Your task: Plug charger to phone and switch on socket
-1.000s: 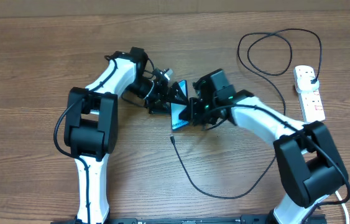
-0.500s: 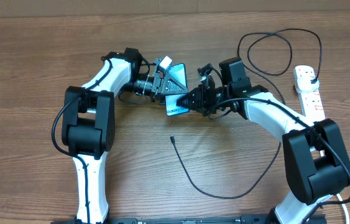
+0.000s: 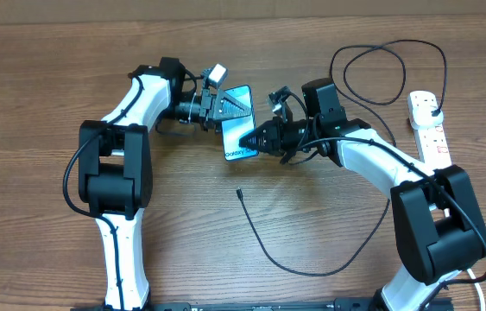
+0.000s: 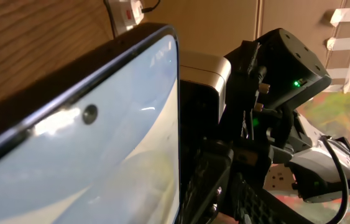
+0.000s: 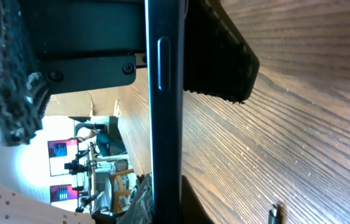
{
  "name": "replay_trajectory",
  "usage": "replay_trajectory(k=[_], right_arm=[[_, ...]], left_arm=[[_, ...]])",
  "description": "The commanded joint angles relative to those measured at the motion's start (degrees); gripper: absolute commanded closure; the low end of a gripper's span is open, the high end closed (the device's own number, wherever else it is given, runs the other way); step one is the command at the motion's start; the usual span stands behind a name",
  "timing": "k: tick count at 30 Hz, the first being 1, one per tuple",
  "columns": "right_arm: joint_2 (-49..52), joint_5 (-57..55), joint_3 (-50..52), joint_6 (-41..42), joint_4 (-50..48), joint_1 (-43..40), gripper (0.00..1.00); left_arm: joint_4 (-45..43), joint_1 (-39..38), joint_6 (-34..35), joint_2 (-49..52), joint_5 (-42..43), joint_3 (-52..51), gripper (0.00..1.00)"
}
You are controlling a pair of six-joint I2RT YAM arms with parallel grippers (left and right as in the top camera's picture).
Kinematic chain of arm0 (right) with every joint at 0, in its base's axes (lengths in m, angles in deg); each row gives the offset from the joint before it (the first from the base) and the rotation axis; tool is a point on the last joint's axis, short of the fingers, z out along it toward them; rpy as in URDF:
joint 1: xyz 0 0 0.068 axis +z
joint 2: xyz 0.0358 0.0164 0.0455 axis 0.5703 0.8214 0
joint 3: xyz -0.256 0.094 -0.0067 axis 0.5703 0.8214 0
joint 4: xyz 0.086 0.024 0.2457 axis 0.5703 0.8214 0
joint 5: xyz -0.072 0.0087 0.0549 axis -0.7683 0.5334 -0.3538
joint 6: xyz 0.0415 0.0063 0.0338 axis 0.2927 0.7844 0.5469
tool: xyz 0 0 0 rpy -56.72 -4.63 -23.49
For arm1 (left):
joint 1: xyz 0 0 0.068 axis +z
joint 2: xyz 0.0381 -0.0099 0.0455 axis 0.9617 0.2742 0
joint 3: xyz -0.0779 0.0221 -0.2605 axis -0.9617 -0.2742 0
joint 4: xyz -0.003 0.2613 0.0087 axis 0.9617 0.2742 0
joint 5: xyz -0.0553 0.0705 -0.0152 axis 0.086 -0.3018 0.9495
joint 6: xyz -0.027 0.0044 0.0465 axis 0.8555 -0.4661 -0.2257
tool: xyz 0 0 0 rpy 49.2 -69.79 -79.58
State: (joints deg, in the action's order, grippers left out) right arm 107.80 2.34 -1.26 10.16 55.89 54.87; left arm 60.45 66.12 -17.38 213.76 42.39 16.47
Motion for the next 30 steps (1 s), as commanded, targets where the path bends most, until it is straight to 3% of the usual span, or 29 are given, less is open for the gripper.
replay_trajectory(k=[1,11,30], right_arm=[[-0.61,0.11,-0.48,3.78,-2.47,0.68,0.96],[-0.61,0.09,-0.48,10.29,-14.38,0.66,0.96],[-0.61,0.37,-0.48,18.4,-25.49,-1.92,0.96]], left_arm=[[-0.02,0.24,1.22,-3.78,4.22,2.47,0.34],[0.0,0.57,5.95,-5.75,4.24,6.32,0.35],[-0.04,2.6,8.79,-12.44,4.2,8.26,0.36]])
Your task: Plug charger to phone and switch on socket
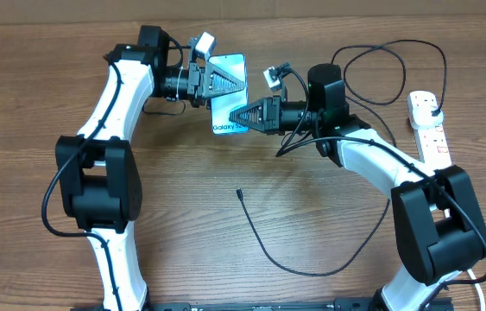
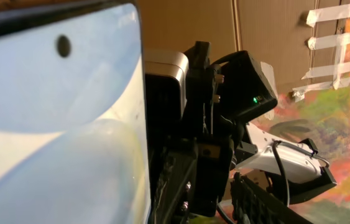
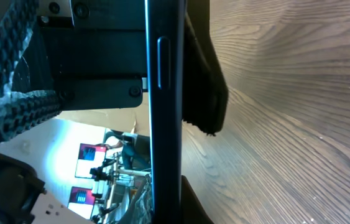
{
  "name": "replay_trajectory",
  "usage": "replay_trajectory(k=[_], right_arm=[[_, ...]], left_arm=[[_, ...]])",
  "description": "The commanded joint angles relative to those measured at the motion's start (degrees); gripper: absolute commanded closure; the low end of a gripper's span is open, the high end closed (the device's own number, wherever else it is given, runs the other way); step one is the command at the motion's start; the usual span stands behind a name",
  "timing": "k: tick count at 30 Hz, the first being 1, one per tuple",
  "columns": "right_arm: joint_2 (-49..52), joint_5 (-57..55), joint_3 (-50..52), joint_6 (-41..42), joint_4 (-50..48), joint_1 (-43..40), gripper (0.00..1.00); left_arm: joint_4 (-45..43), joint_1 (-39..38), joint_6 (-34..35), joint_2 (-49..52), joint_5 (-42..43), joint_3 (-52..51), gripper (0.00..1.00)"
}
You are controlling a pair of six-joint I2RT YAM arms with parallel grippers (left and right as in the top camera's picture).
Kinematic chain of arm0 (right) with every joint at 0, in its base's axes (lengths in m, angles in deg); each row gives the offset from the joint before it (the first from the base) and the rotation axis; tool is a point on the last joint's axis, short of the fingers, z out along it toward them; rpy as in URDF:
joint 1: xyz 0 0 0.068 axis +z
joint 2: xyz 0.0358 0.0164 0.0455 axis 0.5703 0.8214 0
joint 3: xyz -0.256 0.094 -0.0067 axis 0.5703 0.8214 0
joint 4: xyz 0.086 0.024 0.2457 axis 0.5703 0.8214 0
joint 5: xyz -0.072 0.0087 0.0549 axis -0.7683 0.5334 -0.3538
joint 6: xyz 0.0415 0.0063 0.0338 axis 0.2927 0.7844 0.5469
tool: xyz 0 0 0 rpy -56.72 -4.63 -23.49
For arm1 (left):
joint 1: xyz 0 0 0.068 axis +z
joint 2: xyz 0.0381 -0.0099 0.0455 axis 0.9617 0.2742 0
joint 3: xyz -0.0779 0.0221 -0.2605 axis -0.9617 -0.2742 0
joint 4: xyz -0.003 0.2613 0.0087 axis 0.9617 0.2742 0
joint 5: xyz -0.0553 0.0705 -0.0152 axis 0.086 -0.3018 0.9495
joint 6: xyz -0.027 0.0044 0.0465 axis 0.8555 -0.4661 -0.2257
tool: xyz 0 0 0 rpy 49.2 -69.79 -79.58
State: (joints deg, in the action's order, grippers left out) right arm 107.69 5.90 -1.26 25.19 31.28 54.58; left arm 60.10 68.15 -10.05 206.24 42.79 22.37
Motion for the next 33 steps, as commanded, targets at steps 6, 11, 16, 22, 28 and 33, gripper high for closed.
replay_trajectory(k=[6,11,16,22,28,33], right_arm=[[-0.5,-1.99,-0.48,6.97,-6.51,-1.75,0.96],[-0.5,-2.36,-0.48,7.89,-7.48,-2.08,0.96],[-0.5,-2.62,-0.48,9.22,-8.22,-2.51,0.96],[-0.5,-1.95,-0.48,10.45,-8.96,-2.86,0.96],[-0.5,-1.46,-0.44,10.49,-8.74,-2.69,0.96],[-0.5,-0.42,-0.44,11.56,-8.74,-2.08,0.96]], left_arm=[[0.28,0.66,1.46,-4.92,3.8,2.36,0.36],[0.26,1.7,1.46,-4.92,3.78,2.36,0.31],[0.28,1.86,1.46,-4.92,3.78,2.36,0.34],[-0.24,1.86,1.46,-4.92,3.78,2.36,0.41],[-3.56,1.84,4.55,-4.92,3.76,2.36,0.47],[-6.84,1.84,7.74,-4.92,3.76,2.36,0.49]])
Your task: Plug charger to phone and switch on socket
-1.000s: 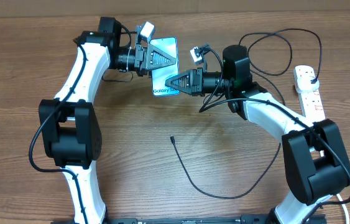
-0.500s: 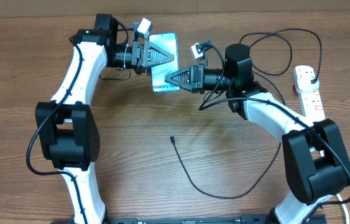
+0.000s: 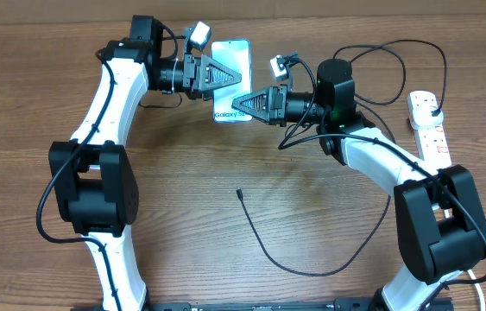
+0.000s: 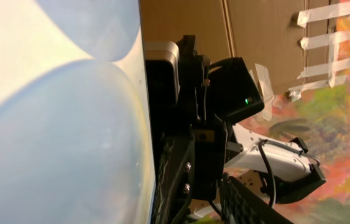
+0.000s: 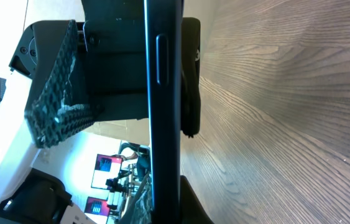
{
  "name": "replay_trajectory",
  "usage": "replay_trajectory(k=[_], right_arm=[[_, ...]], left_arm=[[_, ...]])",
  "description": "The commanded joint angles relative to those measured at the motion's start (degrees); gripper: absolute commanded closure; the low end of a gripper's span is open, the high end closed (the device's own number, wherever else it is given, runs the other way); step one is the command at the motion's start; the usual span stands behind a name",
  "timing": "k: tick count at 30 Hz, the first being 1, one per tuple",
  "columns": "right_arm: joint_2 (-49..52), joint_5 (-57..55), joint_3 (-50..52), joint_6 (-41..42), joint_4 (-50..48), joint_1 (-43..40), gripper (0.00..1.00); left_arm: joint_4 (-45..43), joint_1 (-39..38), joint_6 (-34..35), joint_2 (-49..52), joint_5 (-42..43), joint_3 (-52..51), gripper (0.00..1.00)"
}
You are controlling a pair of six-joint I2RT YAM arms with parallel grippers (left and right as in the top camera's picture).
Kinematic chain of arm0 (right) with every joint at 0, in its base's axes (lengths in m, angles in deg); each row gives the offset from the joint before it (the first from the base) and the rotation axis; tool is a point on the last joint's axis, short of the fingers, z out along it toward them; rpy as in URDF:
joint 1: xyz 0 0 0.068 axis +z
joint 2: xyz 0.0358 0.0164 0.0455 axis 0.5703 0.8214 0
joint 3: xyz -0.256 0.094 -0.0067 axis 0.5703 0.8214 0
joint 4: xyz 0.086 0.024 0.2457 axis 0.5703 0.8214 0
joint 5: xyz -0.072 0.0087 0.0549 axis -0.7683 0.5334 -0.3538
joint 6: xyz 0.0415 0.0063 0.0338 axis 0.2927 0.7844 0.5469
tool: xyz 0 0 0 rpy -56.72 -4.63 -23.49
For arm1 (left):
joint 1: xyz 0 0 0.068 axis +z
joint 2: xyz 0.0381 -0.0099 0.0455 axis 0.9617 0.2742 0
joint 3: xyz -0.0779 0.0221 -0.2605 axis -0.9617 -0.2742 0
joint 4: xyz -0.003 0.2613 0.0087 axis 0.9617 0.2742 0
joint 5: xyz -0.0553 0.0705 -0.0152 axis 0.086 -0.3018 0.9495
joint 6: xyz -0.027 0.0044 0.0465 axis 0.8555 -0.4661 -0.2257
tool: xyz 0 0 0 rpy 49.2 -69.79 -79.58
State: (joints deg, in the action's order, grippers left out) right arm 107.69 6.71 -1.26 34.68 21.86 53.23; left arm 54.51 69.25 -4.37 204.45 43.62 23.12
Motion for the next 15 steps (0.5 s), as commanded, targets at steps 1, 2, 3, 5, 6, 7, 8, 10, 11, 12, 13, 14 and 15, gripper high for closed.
replay_trajectory(k=[1,2,3,5,6,7,8,10,11,12,13,14,15], right_arm=[[-0.5,-1.31,-0.44,2.64,0.68,-0.63,0.96],[-0.5,-1.31,-0.44,3.21,0.66,-0.57,0.96],[-0.5,-1.31,-0.44,3.65,0.61,-0.52,0.96],[-0.5,-1.31,-0.44,4.22,0.46,-0.46,0.96],[-0.5,-1.29,-0.44,4.46,0.46,-0.42,0.96],[-0.5,-1.27,-0.44,4.61,0.48,-0.42,0.96],[-0.5,-1.25,-0.44,4.61,0.48,-0.37,0.96],[-0.5,-1.25,-0.44,4.61,0.52,-0.04,0.96],[-0.5,-1.27,-0.44,4.61,0.52,0.26,0.96],[-0.5,-1.33,-0.44,4.61,0.48,0.52,0.96],[-0.5,-1.6,-0.44,4.61,0.48,0.83,0.96],[-0.5,-1.92,-0.44,4.59,0.5,1.07,0.96],[-0.5,-2.16,-0.44,4.59,0.5,1.25,0.96]], left_arm=[[-1.64,0.74,2.23,-3.13,2.95,1.62,0.53],[-1.68,0.74,2.21,-3.13,2.93,1.62,0.57],[-1.73,0.74,2.21,-3.13,2.93,1.62,0.61],[-2.14,0.74,2.19,-3.13,2.93,1.62,0.62],[-2.6,0.74,2.23,-3.13,2.93,1.62,0.61],[-3.23,0.74,2.64,-3.13,2.93,1.62,0.61],[-3.87,0.74,3.39,-3.13,2.93,1.62,0.6],[-5.44,0.74,5.18,-3.13,2.93,1.62,0.58],[-6.47,0.74,6.27,-3.13,2.93,1.62,0.58],[-7.26,0.72,7.21,-3.13,2.93,1.62,0.57],[-8.2,0.7,8.39,-3.13,2.93,1.62,0.57],[-8.81,0.68,9.25,-3.13,2.93,1.62,0.57],[-9.35,0.66,9.75,-3.13,2.95,1.62,0.58]])
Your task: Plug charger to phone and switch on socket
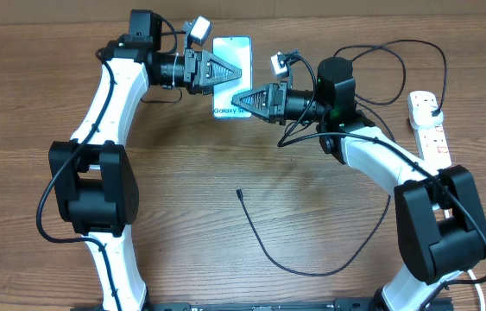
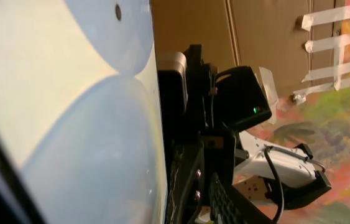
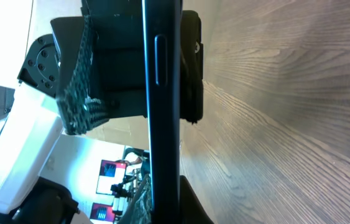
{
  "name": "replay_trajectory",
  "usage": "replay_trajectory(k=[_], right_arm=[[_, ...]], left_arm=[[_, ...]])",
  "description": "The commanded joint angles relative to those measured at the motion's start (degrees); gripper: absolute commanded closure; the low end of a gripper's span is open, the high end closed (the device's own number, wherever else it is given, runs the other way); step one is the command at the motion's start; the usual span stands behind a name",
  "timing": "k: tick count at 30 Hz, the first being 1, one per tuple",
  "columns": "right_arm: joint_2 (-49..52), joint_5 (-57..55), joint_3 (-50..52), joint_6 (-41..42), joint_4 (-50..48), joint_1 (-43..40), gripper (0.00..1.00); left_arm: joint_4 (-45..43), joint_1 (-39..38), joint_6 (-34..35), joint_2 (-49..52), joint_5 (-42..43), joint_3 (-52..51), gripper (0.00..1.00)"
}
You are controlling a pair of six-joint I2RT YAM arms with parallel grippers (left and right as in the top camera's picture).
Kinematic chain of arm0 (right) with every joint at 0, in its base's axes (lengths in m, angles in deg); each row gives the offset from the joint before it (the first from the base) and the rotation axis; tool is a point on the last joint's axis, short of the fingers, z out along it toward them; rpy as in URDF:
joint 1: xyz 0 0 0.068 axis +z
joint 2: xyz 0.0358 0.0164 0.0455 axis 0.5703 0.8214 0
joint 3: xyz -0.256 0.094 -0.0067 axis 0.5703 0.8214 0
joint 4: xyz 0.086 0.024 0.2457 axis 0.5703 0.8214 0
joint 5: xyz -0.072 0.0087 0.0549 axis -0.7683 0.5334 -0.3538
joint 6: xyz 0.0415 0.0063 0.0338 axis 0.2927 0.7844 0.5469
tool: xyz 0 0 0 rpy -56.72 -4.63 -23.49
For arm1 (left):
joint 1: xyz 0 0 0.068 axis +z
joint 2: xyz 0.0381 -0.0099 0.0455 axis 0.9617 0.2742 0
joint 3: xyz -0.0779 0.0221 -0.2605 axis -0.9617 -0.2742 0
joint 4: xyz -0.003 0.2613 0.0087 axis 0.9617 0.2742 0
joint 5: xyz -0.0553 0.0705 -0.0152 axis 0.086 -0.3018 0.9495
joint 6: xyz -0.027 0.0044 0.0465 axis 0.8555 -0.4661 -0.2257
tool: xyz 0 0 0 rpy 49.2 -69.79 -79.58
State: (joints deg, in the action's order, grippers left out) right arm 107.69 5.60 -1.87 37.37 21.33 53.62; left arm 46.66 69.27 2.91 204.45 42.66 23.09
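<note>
A phone (image 1: 232, 45) with a light blue screen is held off the wooden table at the back centre. My left gripper (image 1: 241, 71) is shut on its upper half from the left. My right gripper (image 1: 236, 99) is shut on its lower end from the right. The right wrist view shows the phone (image 3: 162, 112) edge-on, with the left gripper's pads on both faces. In the left wrist view the screen (image 2: 69, 112) fills the left half. The black charger cable's free plug (image 1: 238, 193) lies on the table in front. The white power strip (image 1: 428, 130) lies at the right edge.
The cable (image 1: 312, 268) curves from the free plug across the front of the table. It loops round the back right to a white adapter (image 1: 432, 105) seated in the strip. Both arms reach in from the table's sides towards the back centre.
The phone and both grippers have shifted slightly further back. In the left wrist view the screen's camera hole is now at the top. Both grips are unchanged.
At the oldest moment both grippers held the phone tilted near the table's centre, above the free plug. A second later it was further back and to the left. It has since moved to the back centre, more upright, still held by both grippers. The cable has not moved.
</note>
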Motion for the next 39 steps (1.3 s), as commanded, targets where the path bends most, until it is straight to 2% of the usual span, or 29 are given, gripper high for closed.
replay_trajectory(k=[1,13,25,30,35,37,39], right_arm=[[-0.5,-1.31,0.17,1.9,1.03,0.96,0.96],[-0.48,-1.79,0.17,1.88,1.4,1.03,0.96],[-0.48,-1.4,0.17,1.9,1.4,1.05,0.96],[-0.48,-1.18,0.17,1.88,1.42,1.42,0.96],[-0.48,-1.2,0.17,1.81,1.42,2.43,0.96],[-0.48,-1.18,0.17,1.66,1.42,2.58,0.96],[-0.48,-1.18,0.17,1.64,1.53,2.56,0.88]], left_arm=[[-1.51,0.63,2.43,-3.13,3.91,1.64,0.59],[-1.46,0.11,3.54,-3.13,3.91,1.64,0.59],[-2.29,-0.92,3.52,-3.13,3.87,1.64,0.63],[-3.17,-1.03,3.52,-3.13,3.87,1.62,0.79],[-3.85,-1.99,3.52,-3.13,3.78,1.62,0.85],[-4.2,-2.23,3.5,-3.13,3.76,1.62,0.92],[-4.26,-2.23,3.5,-3.13,3.76,1.62,0.96]])
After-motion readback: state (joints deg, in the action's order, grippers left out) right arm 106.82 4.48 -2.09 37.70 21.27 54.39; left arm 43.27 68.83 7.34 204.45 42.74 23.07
